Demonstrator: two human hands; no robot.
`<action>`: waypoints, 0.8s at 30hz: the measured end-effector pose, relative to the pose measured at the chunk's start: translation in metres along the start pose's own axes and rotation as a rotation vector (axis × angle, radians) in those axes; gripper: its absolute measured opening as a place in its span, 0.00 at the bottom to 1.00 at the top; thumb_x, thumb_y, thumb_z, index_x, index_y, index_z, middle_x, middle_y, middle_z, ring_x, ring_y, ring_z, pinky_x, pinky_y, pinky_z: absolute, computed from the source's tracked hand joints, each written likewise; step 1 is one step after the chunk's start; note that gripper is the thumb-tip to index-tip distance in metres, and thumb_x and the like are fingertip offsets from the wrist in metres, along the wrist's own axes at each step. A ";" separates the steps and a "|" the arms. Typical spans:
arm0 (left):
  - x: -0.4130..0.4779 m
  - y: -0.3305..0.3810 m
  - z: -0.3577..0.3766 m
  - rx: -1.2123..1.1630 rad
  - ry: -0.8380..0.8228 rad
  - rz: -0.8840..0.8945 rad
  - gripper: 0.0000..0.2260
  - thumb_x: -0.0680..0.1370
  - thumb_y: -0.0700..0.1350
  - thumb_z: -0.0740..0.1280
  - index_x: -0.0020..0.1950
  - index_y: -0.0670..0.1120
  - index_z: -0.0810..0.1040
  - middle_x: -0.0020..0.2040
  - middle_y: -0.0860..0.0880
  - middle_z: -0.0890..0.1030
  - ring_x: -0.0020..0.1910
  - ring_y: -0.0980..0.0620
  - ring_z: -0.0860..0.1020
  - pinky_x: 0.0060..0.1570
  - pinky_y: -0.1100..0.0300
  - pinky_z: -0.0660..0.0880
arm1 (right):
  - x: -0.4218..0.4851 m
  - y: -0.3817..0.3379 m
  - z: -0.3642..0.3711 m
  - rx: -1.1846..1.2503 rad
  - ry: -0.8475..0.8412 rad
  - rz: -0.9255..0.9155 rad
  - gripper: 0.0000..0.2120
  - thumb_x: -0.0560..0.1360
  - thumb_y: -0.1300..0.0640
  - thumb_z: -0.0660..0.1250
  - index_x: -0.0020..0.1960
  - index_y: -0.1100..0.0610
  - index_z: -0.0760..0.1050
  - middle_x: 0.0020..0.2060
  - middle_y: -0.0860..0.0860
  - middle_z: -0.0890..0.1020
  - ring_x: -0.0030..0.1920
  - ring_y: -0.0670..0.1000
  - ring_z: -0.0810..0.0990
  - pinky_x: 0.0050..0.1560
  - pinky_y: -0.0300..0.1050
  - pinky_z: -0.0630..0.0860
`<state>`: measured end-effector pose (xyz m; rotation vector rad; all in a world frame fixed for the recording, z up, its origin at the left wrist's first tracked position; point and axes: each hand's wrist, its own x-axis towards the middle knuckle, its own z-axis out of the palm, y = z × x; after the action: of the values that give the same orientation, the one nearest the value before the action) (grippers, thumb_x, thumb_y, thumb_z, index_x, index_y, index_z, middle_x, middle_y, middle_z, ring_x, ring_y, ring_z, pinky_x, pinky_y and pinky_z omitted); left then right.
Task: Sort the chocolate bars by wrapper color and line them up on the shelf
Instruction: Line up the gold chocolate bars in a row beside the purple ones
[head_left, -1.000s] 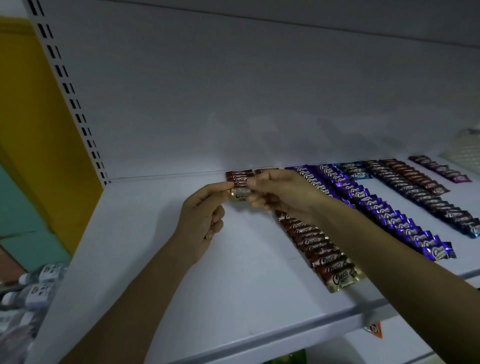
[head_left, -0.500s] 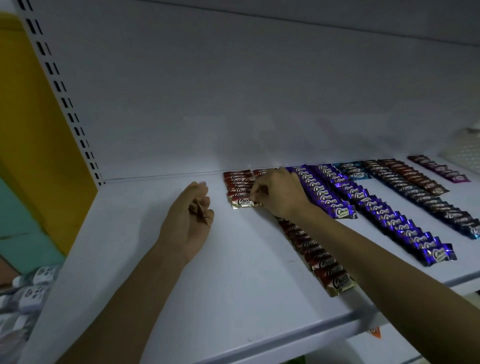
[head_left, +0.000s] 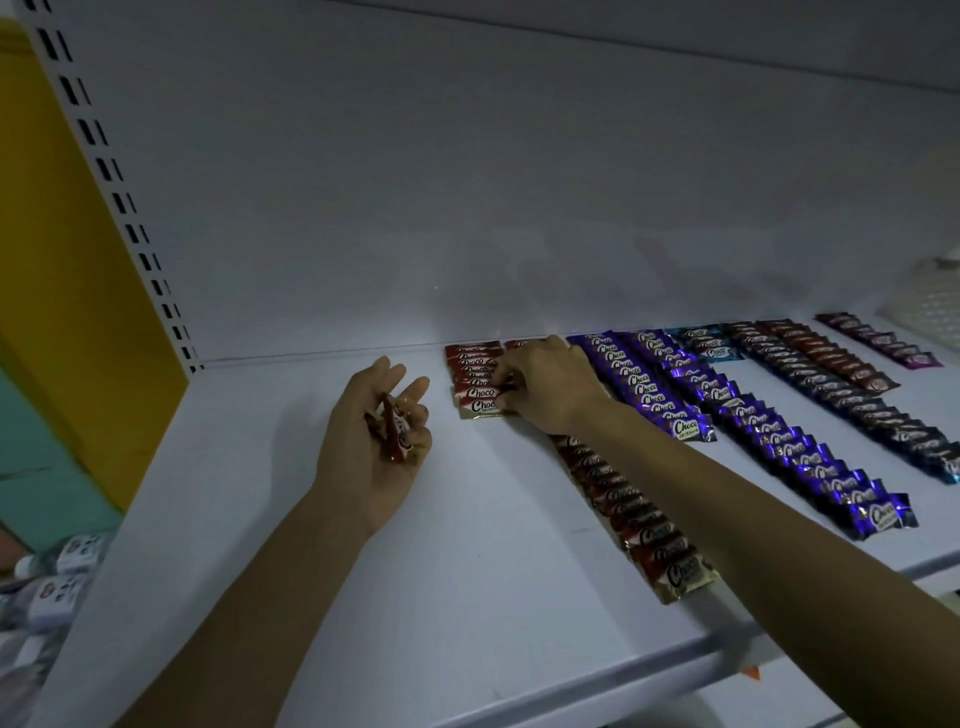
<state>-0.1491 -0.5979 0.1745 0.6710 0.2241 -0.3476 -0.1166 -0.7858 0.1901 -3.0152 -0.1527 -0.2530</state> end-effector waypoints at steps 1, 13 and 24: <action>0.000 0.000 0.000 0.003 -0.005 0.003 0.16 0.77 0.49 0.65 0.61 0.42 0.75 0.60 0.42 0.77 0.29 0.58 0.73 0.23 0.67 0.67 | 0.002 0.000 -0.001 -0.010 -0.009 0.001 0.12 0.74 0.49 0.69 0.57 0.48 0.77 0.57 0.50 0.78 0.61 0.54 0.71 0.58 0.47 0.64; 0.000 0.001 0.000 0.008 -0.035 0.034 0.31 0.65 0.53 0.74 0.64 0.43 0.73 0.62 0.41 0.76 0.31 0.58 0.74 0.25 0.67 0.68 | 0.006 0.001 -0.007 -0.091 -0.036 -0.049 0.13 0.74 0.51 0.69 0.57 0.49 0.76 0.57 0.50 0.75 0.61 0.53 0.68 0.60 0.49 0.60; 0.005 -0.001 -0.004 -0.033 -0.056 0.063 0.33 0.70 0.34 0.73 0.73 0.41 0.66 0.52 0.44 0.76 0.34 0.57 0.75 0.28 0.68 0.71 | -0.006 -0.001 -0.003 -0.048 0.005 -0.087 0.11 0.74 0.48 0.67 0.55 0.48 0.78 0.56 0.50 0.75 0.61 0.52 0.68 0.57 0.46 0.59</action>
<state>-0.1452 -0.5978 0.1694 0.6334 0.1546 -0.3011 -0.1231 -0.7862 0.1925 -3.0589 -0.2811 -0.2760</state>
